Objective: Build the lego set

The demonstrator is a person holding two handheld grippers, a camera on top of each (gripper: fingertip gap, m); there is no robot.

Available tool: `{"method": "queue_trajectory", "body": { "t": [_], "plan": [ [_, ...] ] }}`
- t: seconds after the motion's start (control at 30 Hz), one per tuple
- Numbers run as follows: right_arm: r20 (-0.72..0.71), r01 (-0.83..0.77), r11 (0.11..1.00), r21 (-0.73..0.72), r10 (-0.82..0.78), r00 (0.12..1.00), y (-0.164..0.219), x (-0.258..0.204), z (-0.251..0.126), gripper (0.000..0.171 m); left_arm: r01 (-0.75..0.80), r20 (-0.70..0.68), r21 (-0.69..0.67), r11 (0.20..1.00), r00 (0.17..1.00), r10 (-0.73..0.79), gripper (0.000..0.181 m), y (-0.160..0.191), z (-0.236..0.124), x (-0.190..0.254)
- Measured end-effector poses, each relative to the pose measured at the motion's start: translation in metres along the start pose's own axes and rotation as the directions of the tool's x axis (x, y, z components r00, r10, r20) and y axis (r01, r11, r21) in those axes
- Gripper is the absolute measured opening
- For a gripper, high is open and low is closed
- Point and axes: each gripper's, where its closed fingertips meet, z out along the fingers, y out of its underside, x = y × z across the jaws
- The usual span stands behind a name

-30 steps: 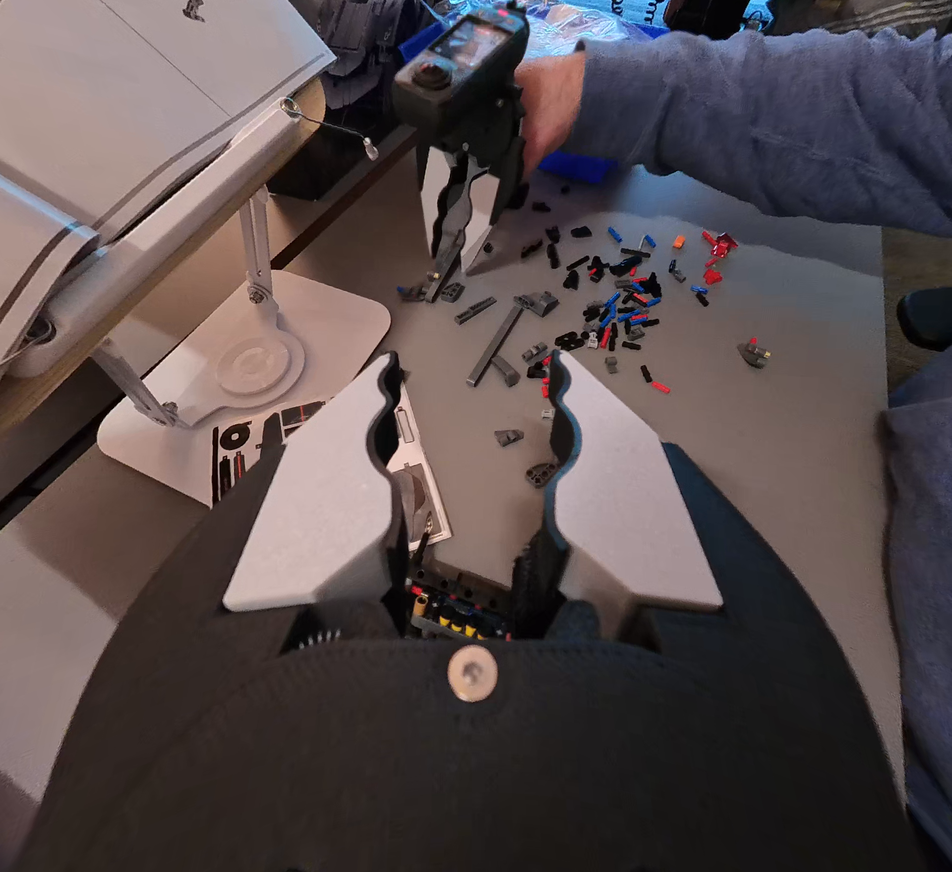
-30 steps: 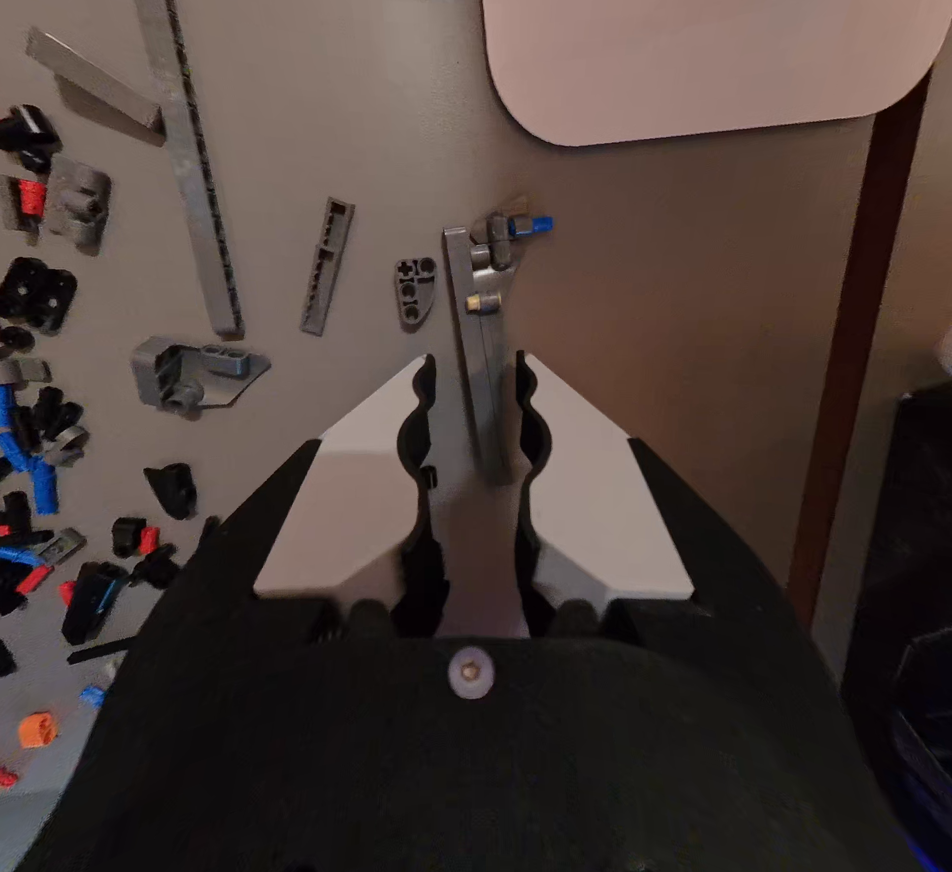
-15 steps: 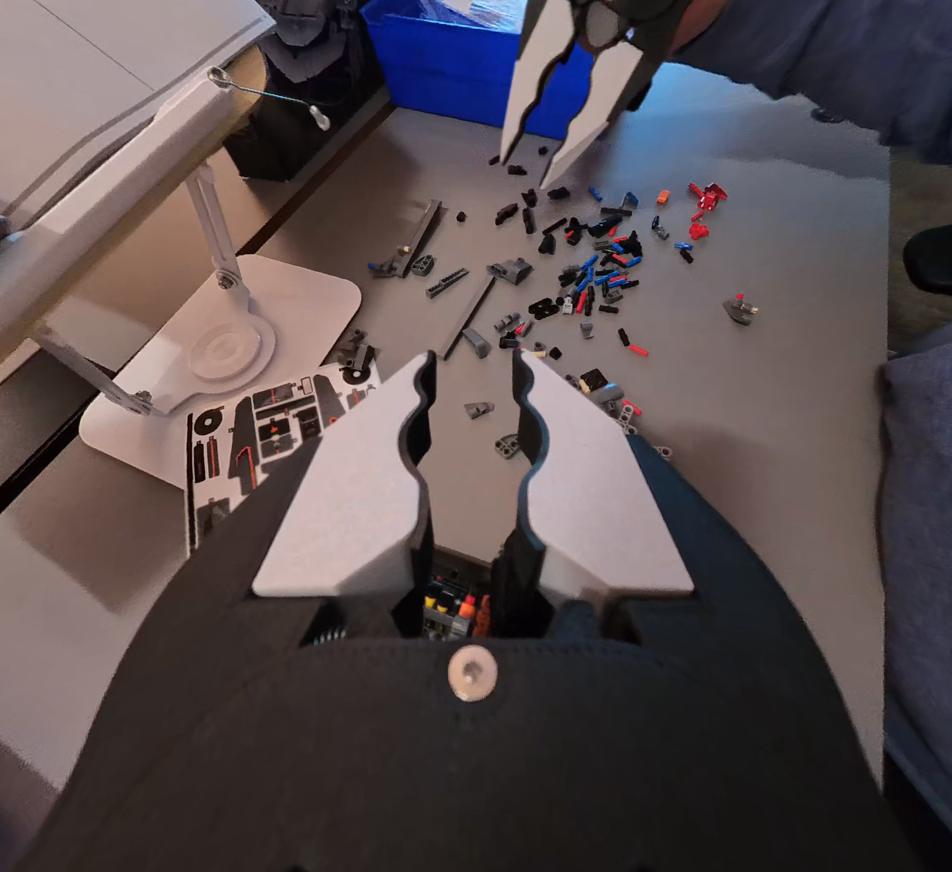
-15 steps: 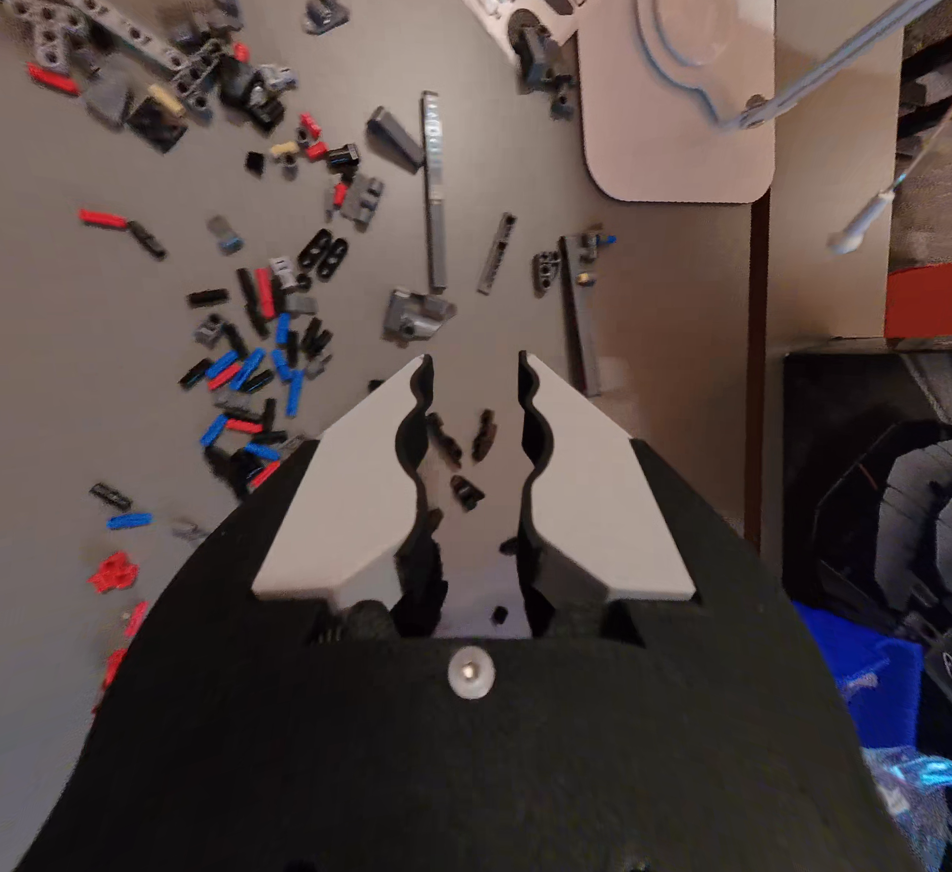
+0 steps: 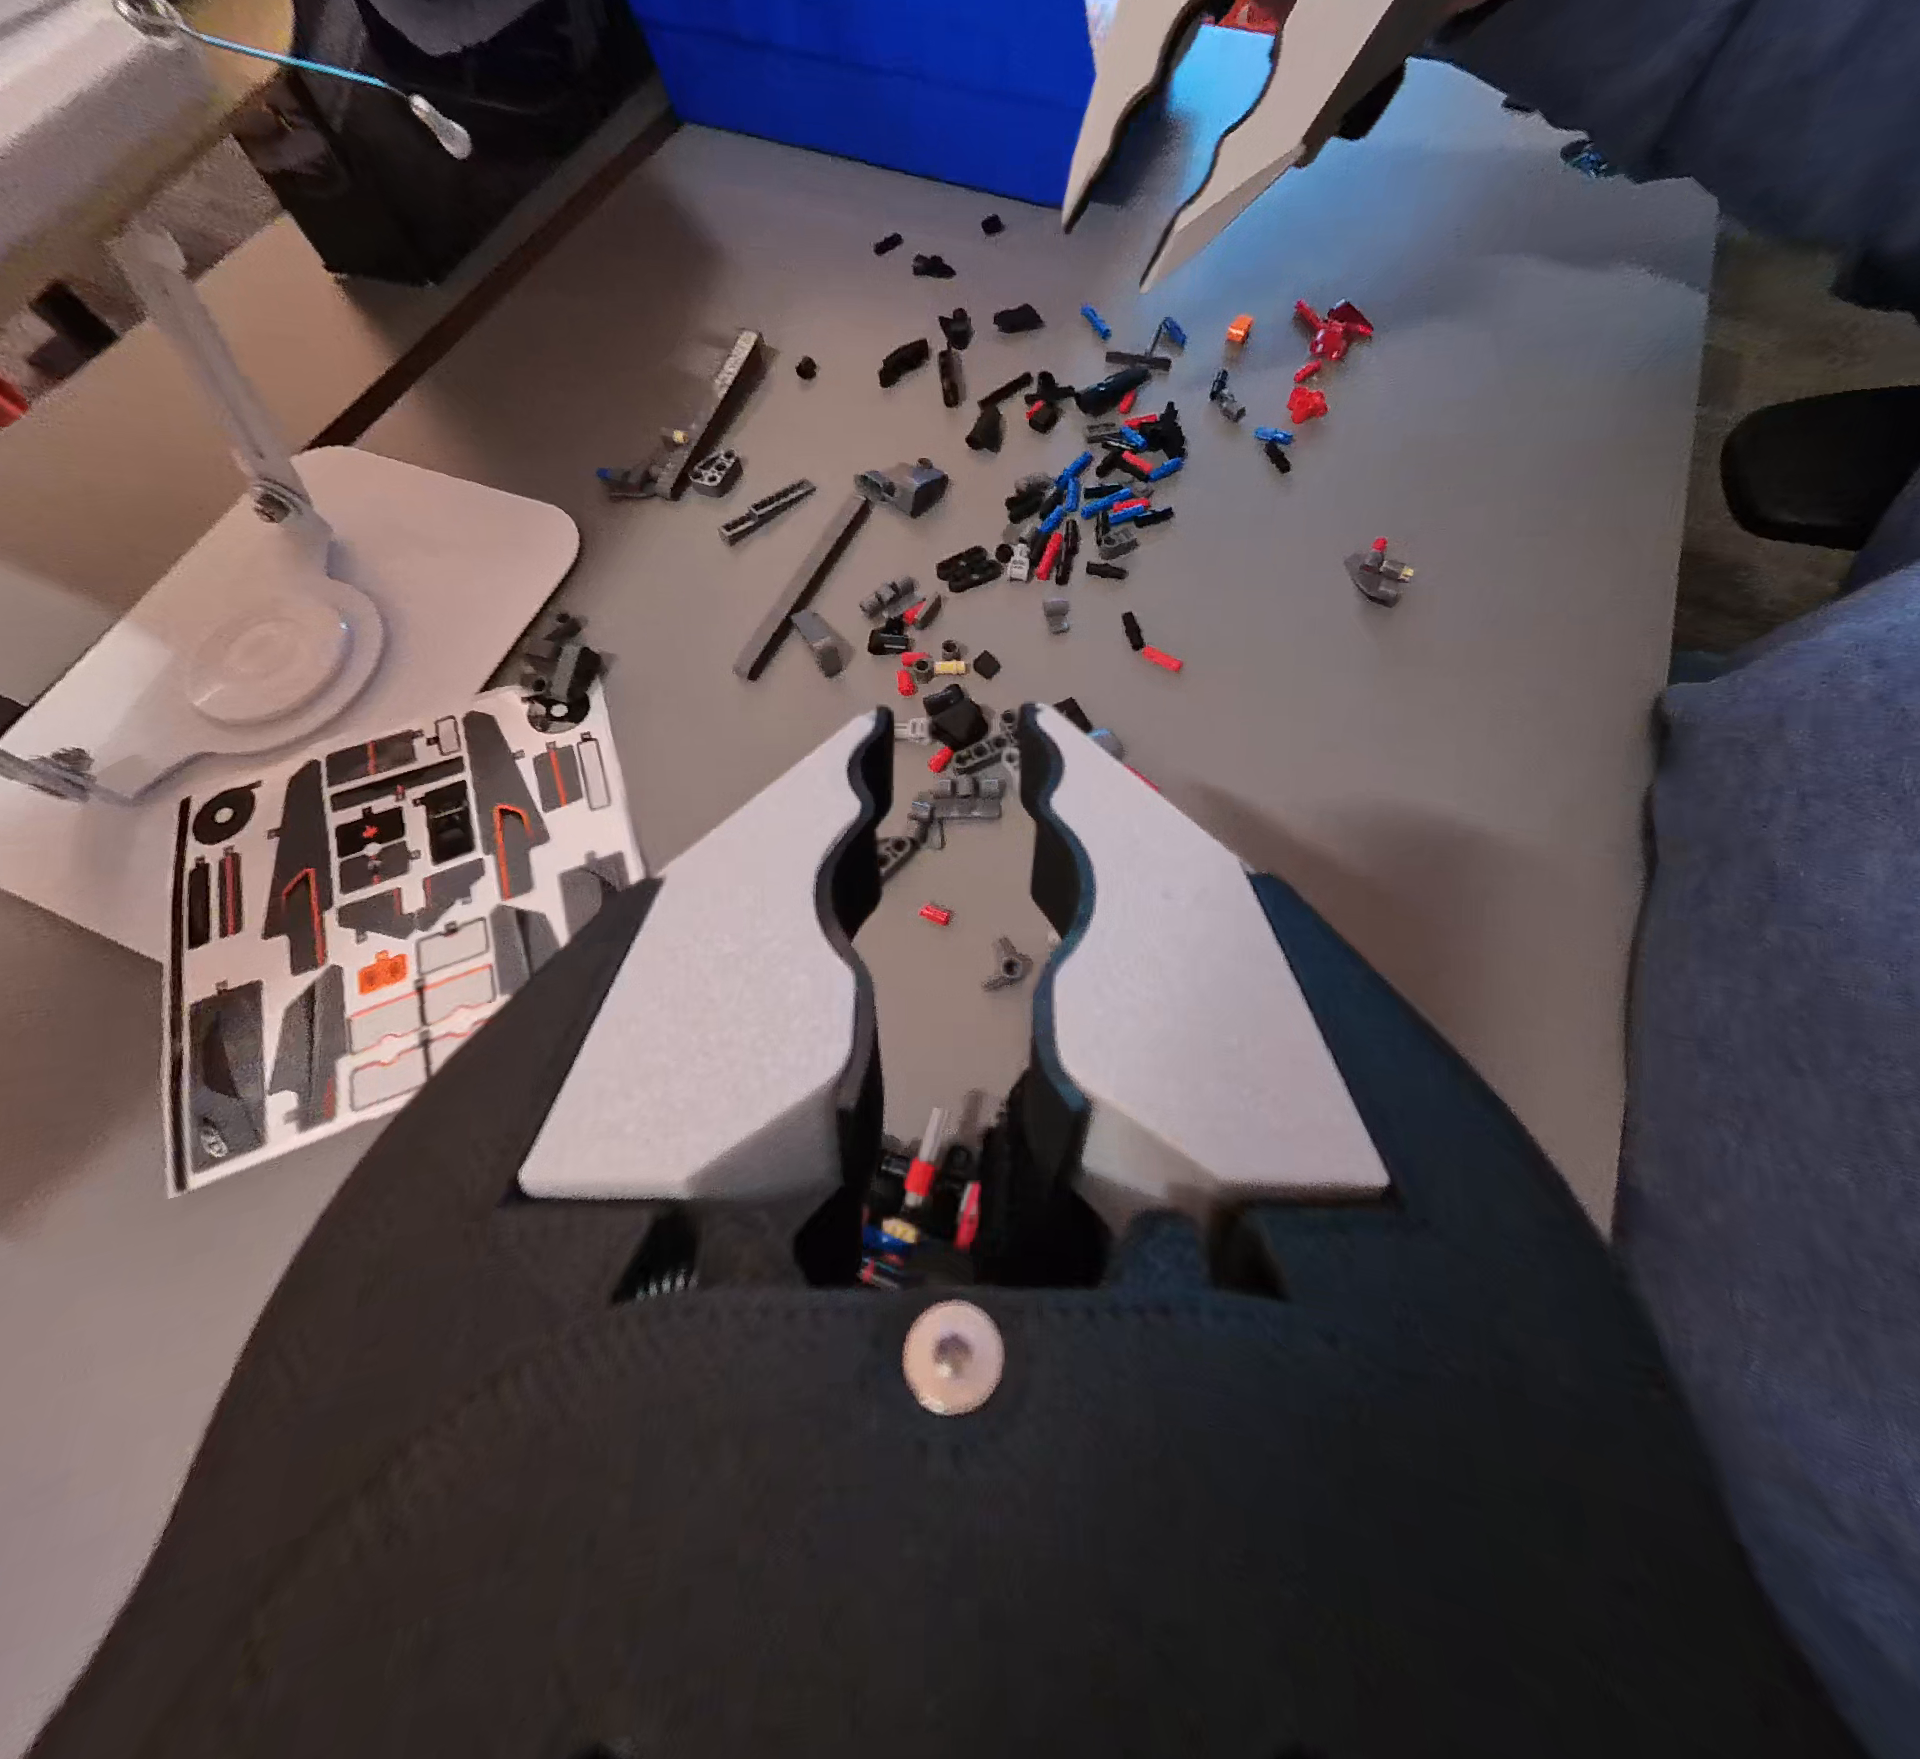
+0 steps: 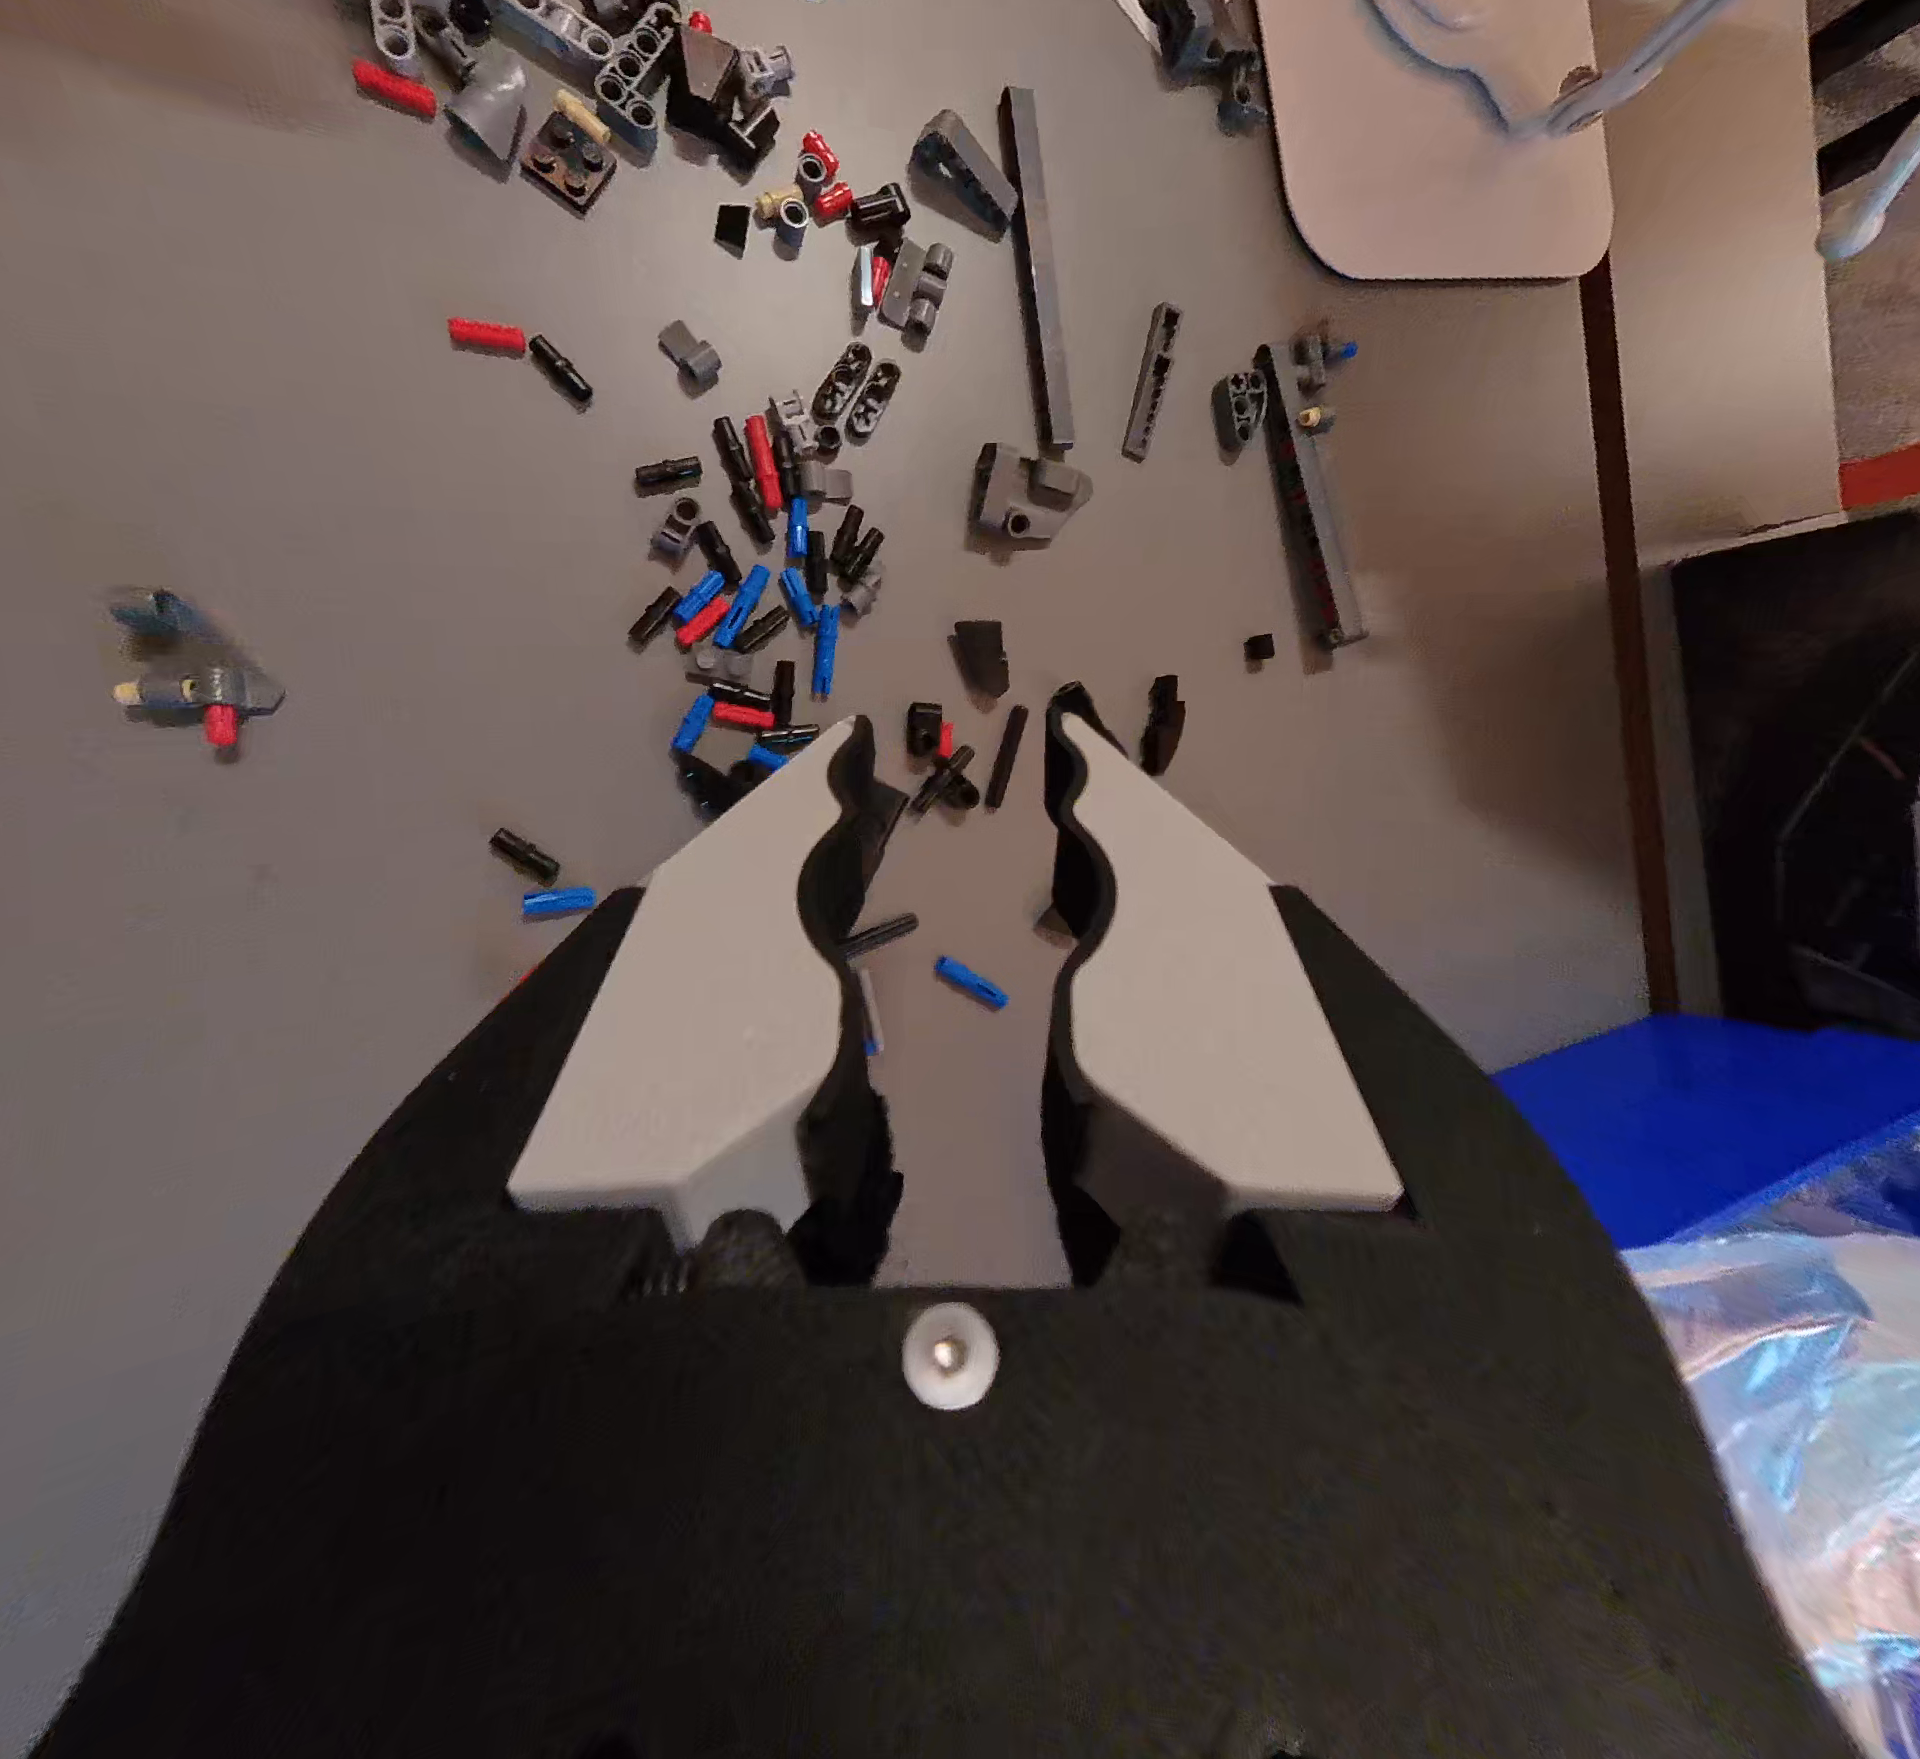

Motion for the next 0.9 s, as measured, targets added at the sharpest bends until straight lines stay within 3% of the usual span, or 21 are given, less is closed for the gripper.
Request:
{"method": "queue_trajectory", "body": {
  "t": [0.03, 0.5, 0.7, 0.9],
  "plan": [
    [-0.004, -0.004, 1.000, -0.001, 0.004, 1.000, 0.002, -0.001, -0.001, 0.030, 0.005, -0.002, -0.002, 1.000, 1.000, -0.005, 0.022, 0.002, 0.002, 0.002],
    [-0.086, -0.135, 0.991, 0.008, 0.135, 0.987, 0.040, -0.009, -0.030, 0.025, 0.043, -0.027, 0.015, 0.999, 0.999, -0.042, 0.022, 0.003, 0.011, 0.025],
    [-0.063, -0.230, 0.973, 0.022, 0.231, 0.971, 0.067, -0.020, -0.038, 0.018, 0.051, -0.049, 0.016, 0.999, 0.998, -0.051, 0.022, 0.005, 0.022, 0.035],
    [-0.029, -0.223, 0.975, 0.000, 0.223, 0.974, 0.073, -0.027, -0.028, 0.021, 0.036, -0.037, -0.020, 0.999, 0.999, -0.036, 0.022, 0.012, 0.036, 0.034]
  ]
}}
